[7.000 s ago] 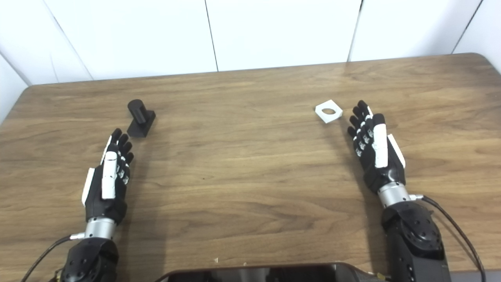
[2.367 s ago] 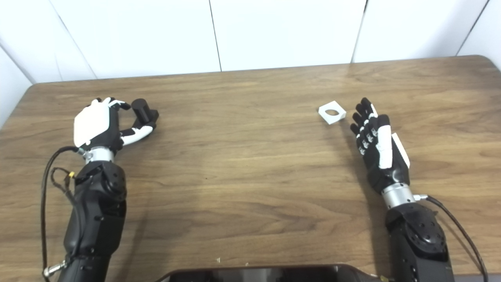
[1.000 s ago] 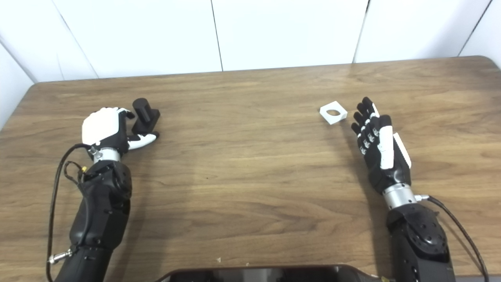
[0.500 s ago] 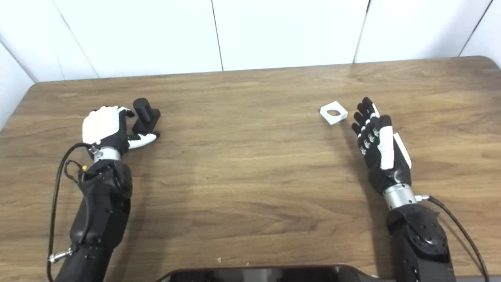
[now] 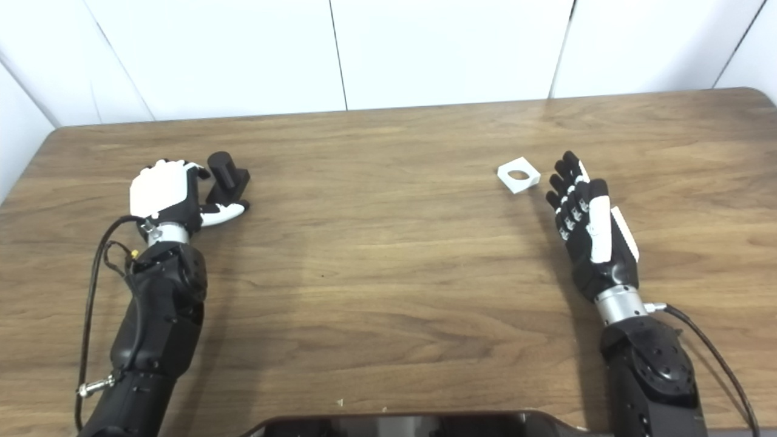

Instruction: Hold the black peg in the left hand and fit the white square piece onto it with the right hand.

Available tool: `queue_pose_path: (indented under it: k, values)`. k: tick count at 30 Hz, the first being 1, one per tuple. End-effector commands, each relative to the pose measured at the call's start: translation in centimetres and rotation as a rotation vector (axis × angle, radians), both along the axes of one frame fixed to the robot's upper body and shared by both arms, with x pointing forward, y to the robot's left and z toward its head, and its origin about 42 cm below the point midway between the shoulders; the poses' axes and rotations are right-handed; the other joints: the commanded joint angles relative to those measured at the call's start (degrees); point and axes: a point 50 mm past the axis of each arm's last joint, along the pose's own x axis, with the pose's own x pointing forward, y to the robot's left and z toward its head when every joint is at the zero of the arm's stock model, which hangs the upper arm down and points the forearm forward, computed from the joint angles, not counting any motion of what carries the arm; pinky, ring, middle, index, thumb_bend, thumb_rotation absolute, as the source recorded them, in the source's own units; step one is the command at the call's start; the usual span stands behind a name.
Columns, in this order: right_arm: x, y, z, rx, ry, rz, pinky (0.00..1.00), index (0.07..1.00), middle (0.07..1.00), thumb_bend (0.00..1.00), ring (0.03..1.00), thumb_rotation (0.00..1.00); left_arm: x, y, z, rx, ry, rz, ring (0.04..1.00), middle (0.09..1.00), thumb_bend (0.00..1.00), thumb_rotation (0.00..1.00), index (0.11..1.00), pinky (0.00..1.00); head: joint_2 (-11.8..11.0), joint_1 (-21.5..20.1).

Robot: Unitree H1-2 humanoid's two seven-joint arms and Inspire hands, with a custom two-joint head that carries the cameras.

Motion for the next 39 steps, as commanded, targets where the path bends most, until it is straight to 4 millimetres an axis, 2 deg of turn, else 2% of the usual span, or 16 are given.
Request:
queue_pose_path:
  k: [1,6,14,22,27,38,39]
  values:
    - [-1.92,-0.13,-2.84,0.021,0.077,-0.011,1.0,1.0,1.0,0.71,1.0,1.0,1.38,0.26,1.92,0.046,-0.06,0.002,0.998,0.924,0.75,0.49,0.743,1.0,0.1,0.0]
    - [-2.0,-0.21,-2.8,0.025,0.074,-0.012,1.0,1.0,1.0,0.71,1.0,1.0,1.67,0.16,1.68,0.05,-0.056,-0.003,0.999,0.925,0.74,0.47,0.739,1.0,0.1,-0.1]
    - [-1.99,-0.2,-2.57,0.022,0.073,-0.015,1.0,1.0,1.0,0.7,1.0,1.0,1.64,0.15,1.41,0.047,-0.059,-0.007,0.993,0.916,0.69,0.39,0.654,1.0,0.2,-0.2]
    - [-2.01,-0.27,-2.39,0.027,0.07,-0.012,1.0,1.0,1.0,0.71,1.0,1.0,1.46,0.12,1.57,0.022,-0.063,-0.012,1.0,0.921,0.66,0.32,0.65,1.0,0.6,-0.1]
    - [-2.02,-0.31,-2.22,0.021,0.067,-0.012,1.0,1.0,1.0,0.71,1.0,1.0,1.27,0.06,1.56,0.009,-0.071,-0.016,0.995,0.92,0.69,0.25,0.674,1.0,0.8,-0.2]
    - [-2.02,-0.54,-2.06,0.011,0.062,-0.014,1.0,1.0,1.0,0.71,1.0,1.0,0.96,-0.03,1.22,0.003,-0.072,-0.014,0.996,0.924,0.67,0.19,0.64,1.0,1.1,-0.3]
    - [-2.01,-0.55,-2.05,0.008,0.062,-0.015,1.0,1.0,1.0,0.72,1.0,1.0,0.93,-0.04,1.2,0.002,-0.072,-0.013,0.995,0.923,0.66,0.18,0.617,1.0,1.2,-0.3]
